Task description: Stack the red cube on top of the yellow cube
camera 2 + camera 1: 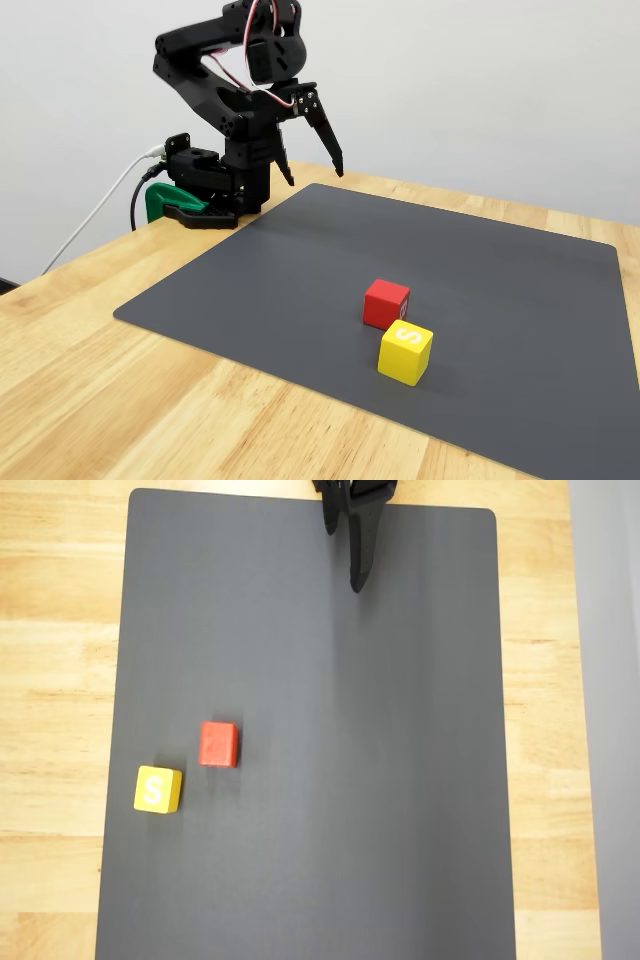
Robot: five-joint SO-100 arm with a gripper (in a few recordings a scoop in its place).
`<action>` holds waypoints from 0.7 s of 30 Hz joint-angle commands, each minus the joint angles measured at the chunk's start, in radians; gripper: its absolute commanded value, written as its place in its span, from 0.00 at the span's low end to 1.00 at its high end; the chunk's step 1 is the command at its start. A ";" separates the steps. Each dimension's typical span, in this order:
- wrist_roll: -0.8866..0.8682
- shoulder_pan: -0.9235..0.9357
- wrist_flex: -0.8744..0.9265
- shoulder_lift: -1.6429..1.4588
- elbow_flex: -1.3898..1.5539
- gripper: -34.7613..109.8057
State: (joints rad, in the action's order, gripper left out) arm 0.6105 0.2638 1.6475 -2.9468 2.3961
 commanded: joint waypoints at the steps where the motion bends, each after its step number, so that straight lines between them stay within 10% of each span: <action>1: -0.031 -0.020 0.020 -0.195 0.074 0.43; 11: -0.325 0.011 -0.290 -0.196 0.198 0.38; 21: -0.156 0.028 -0.518 -0.196 0.278 0.44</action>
State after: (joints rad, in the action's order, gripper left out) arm 0.4050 0.2838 1.1321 -3.1355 2.6707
